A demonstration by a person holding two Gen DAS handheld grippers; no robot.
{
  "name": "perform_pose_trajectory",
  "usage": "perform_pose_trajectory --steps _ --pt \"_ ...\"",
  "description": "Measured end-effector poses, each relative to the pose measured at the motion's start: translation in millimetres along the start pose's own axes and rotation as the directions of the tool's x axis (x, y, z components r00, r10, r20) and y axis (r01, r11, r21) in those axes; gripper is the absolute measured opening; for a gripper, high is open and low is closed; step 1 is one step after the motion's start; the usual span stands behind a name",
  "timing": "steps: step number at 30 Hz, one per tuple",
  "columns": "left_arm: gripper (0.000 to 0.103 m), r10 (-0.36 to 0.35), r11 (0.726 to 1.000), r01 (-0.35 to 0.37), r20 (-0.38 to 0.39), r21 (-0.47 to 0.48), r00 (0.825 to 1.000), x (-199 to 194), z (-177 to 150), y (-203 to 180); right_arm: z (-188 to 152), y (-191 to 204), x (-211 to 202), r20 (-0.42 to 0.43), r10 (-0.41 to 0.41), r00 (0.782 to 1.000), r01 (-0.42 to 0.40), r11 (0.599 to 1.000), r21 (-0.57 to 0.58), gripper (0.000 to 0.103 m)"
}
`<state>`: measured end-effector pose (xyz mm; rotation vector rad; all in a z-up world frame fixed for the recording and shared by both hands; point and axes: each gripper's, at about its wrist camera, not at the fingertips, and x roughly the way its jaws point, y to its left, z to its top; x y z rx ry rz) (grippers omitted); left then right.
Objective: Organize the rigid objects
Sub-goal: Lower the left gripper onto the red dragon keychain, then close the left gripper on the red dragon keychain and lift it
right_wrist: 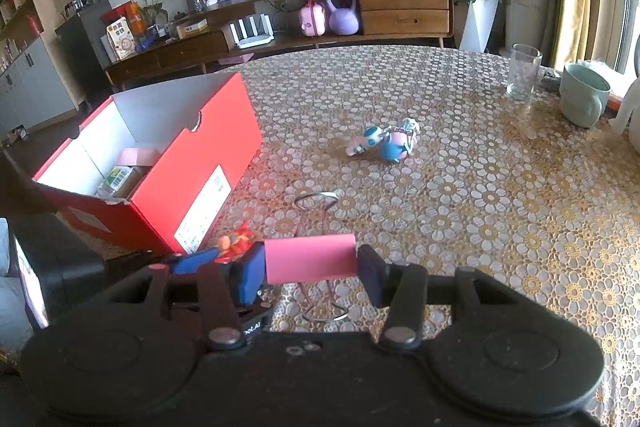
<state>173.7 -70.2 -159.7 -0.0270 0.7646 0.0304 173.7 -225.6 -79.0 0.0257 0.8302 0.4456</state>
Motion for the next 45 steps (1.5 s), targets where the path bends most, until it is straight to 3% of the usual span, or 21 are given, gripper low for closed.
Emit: perform_pose_trajectory --steps 6,12,23,26,32,33,45 --pt "0.036 -0.02 0.999 0.02 0.004 0.032 1.0 4 3 -6 1 -1 5 -0.007 -0.001 1.0 0.001 1.0 0.0 0.049" --pt "0.037 0.021 1.0 -0.021 0.001 0.012 1.0 8 9 -6 2 -2 9 -0.008 -0.001 1.0 0.001 1.0 -0.002 0.049" --pt "0.036 0.024 1.0 -0.024 0.009 0.007 1.0 23 19 -8 2 -8 19 -0.019 0.005 1.0 -0.004 1.0 0.016 0.049" --pt "0.025 0.014 1.0 -0.015 0.021 0.015 1.0 23 19 -7 1 -10 22 -0.027 0.004 1.0 -0.004 1.0 0.021 0.049" --pt "0.022 -0.005 1.0 0.003 0.049 0.026 0.999 13 21 -3 2 -13 20 -0.019 -0.003 1.0 0.003 1.0 0.027 0.049" --pt "0.002 -0.007 1.0 0.006 0.06 0.031 0.998 9 23 -3 2 -12 19 -0.016 -0.004 1.0 0.005 1.0 0.027 0.049" --pt "0.0 -0.09 0.996 0.09 0.078 0.004 0.993 -26 33 19 8 4 -10 0.055 -0.014 0.998 0.013 1.0 0.005 0.049"
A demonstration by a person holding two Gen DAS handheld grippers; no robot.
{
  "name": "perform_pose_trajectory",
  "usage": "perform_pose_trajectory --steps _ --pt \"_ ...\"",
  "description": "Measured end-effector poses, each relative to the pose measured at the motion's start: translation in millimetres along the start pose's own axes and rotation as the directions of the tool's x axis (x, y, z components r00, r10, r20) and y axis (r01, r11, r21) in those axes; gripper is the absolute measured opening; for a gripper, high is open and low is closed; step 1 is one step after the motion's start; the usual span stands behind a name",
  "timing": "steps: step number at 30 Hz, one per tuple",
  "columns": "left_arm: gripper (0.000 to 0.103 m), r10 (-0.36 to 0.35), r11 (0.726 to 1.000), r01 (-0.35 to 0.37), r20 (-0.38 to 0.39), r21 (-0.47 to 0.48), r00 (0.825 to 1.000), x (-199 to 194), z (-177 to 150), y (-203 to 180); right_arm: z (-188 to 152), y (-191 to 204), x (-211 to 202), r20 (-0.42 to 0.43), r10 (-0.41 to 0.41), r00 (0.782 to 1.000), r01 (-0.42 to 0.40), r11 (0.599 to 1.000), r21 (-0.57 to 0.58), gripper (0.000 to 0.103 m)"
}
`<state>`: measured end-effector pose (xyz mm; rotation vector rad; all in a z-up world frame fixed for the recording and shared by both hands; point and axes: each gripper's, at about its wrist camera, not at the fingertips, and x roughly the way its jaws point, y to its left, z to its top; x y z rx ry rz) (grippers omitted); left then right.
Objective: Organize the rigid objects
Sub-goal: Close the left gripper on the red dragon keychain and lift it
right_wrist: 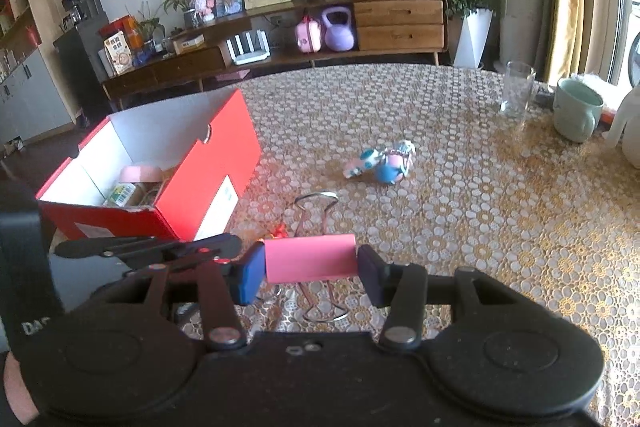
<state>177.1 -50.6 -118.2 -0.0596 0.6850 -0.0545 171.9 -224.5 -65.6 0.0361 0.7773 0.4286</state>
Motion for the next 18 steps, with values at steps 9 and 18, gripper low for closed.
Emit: perform_pose_trajectory --steps 9,18 --pt "0.003 -0.033 0.999 0.033 -0.03 -0.009 0.999 8 1 -5 -1 -7 -1 0.009 0.005 1.0 -0.005 1.0 0.021 0.049" --pt "0.005 0.022 0.999 -0.024 -0.078 -0.026 0.997 37 -7 -23 -1 -29 11 -0.012 0.02 1.0 -0.019 0.999 0.042 0.049"
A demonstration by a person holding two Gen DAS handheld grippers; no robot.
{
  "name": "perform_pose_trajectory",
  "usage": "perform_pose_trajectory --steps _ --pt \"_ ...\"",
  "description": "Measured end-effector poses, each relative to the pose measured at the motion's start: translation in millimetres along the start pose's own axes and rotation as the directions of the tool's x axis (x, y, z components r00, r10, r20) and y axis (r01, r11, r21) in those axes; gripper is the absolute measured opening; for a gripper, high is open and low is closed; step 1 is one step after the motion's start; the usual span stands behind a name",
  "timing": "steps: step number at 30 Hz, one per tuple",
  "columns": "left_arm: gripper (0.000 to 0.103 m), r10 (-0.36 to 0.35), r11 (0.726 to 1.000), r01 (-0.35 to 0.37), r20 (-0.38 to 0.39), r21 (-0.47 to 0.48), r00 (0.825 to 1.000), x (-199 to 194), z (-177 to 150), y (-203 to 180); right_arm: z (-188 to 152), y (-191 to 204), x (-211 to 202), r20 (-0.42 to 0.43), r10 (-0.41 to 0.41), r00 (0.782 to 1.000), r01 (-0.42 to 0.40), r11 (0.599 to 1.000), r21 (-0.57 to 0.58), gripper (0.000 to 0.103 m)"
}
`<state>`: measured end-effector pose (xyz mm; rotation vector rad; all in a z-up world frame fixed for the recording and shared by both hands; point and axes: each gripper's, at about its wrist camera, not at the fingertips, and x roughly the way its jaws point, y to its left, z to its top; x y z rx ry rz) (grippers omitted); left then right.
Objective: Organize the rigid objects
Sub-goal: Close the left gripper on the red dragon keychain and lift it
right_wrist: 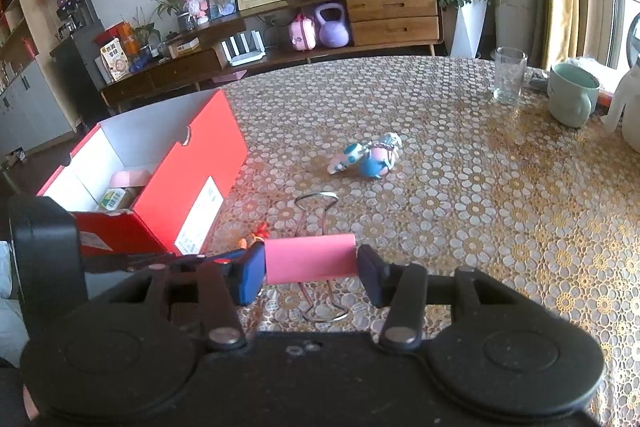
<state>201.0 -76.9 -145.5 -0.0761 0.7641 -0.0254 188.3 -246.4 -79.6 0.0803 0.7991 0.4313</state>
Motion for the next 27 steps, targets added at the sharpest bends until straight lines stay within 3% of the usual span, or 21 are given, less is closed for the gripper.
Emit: perform_pose_trajectory --steps 5,6,8,9,10,15,20,27 --pt "0.006 0.037 0.999 -0.037 0.016 0.004 0.999 1 -6 -5 -2 -10 4 -0.011 0.012 1.0 -0.012 1.0 0.01 0.049" --pt "0.012 0.044 0.999 -0.044 0.017 0.002 0.999 1 -7 -6 -2 -11 5 -0.012 0.014 1.0 -0.014 1.0 0.011 0.049" --pt "0.033 0.036 0.999 -0.035 0.023 -0.01 0.999 0 -7 -4 -2 -13 6 -0.013 0.019 1.0 -0.019 1.0 0.013 0.049" --pt "0.056 0.041 0.999 -0.041 0.032 -0.011 0.999 -2 -8 -4 -3 -14 5 -0.013 0.021 1.0 -0.021 1.0 0.014 0.049" --pt "0.072 0.047 0.999 -0.047 0.041 -0.008 0.998 -4 -7 -5 -3 -15 5 -0.012 0.024 1.0 -0.023 1.0 0.016 0.049" --pt "0.073 0.056 0.998 -0.053 0.058 -0.044 0.997 -6 -1 -3 -3 -17 2 -0.008 0.026 1.0 -0.026 0.999 0.02 0.049" --pt "0.073 0.112 0.994 -0.112 0.009 -0.02 0.994 10 8 -7 -3 -17 2 -0.005 0.024 1.0 -0.024 1.0 0.019 0.049" --pt "0.072 0.103 0.994 -0.104 -0.043 -0.029 0.994 25 8 -6 -2 -18 2 -0.003 0.02 1.0 -0.02 1.0 0.024 0.049"
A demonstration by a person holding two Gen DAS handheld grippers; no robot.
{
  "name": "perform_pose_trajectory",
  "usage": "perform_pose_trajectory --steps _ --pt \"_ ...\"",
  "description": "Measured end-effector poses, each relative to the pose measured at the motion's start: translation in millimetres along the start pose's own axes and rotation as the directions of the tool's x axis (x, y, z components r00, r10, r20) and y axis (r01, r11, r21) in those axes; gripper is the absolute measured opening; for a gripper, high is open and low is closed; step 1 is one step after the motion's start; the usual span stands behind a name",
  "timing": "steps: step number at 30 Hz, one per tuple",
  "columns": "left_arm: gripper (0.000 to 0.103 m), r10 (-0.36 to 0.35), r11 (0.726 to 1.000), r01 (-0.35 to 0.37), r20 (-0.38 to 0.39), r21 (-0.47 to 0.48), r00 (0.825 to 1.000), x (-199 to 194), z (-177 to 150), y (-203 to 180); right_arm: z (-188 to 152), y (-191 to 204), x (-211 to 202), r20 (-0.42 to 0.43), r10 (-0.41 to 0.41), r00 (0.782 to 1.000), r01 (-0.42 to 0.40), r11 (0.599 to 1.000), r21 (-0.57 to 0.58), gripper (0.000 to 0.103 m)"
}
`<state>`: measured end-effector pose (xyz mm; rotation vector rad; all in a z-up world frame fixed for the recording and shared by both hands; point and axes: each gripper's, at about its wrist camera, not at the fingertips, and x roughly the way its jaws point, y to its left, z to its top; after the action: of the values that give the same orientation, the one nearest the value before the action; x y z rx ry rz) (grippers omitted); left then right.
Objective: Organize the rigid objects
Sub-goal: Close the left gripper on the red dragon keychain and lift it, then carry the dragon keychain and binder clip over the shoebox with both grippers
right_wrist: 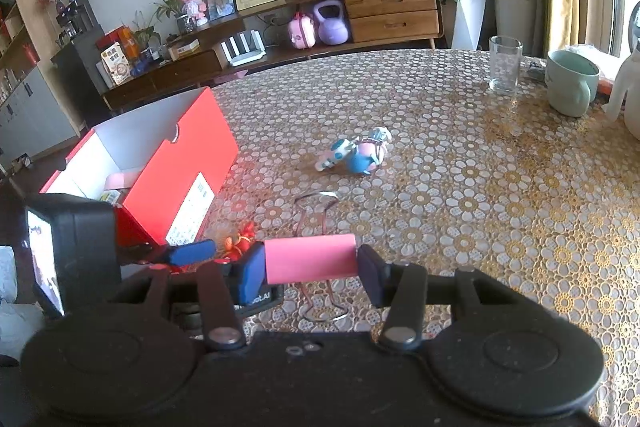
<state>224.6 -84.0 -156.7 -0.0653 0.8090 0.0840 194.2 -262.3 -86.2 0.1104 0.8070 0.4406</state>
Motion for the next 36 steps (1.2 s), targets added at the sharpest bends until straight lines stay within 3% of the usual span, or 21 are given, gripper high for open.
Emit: perform_pose_trajectory --steps 3,5,7,8,15,24,36 --pt "0.07 -0.003 1.0 0.003 0.0 -0.029 1.0 2 0 3 0 -1 0 0.001 -0.003 1.0 0.003 1.0 0.003 0.049" --pt "0.061 0.002 0.999 -0.002 0.007 -0.035 1.0 3 0 2 -1 -1 0 0.001 -0.006 1.0 0.006 1.0 0.004 0.049" --pt "0.042 0.017 0.999 -0.016 0.018 -0.029 1.0 2 -1 4 -1 -1 1 0.0 -0.009 1.0 0.009 1.0 0.007 0.049" --pt "0.039 0.023 0.999 -0.022 0.022 -0.026 1.0 1 -2 5 -2 -1 1 -0.001 -0.009 1.0 0.009 1.0 0.008 0.049" --pt "0.038 -0.007 1.0 0.008 0.039 -0.004 0.999 -6 -1 6 -1 0 1 0.0 -0.015 1.0 0.015 1.0 0.004 0.049" --pt "0.038 -0.091 0.996 0.091 0.078 0.003 0.993 -52 19 13 11 18 -15 0.021 -0.028 0.999 0.029 0.999 -0.04 0.049" --pt "0.038 -0.15 0.988 0.152 0.12 -0.007 0.981 -115 72 71 44 75 -23 0.055 0.02 0.998 -0.014 0.993 -0.116 0.049"
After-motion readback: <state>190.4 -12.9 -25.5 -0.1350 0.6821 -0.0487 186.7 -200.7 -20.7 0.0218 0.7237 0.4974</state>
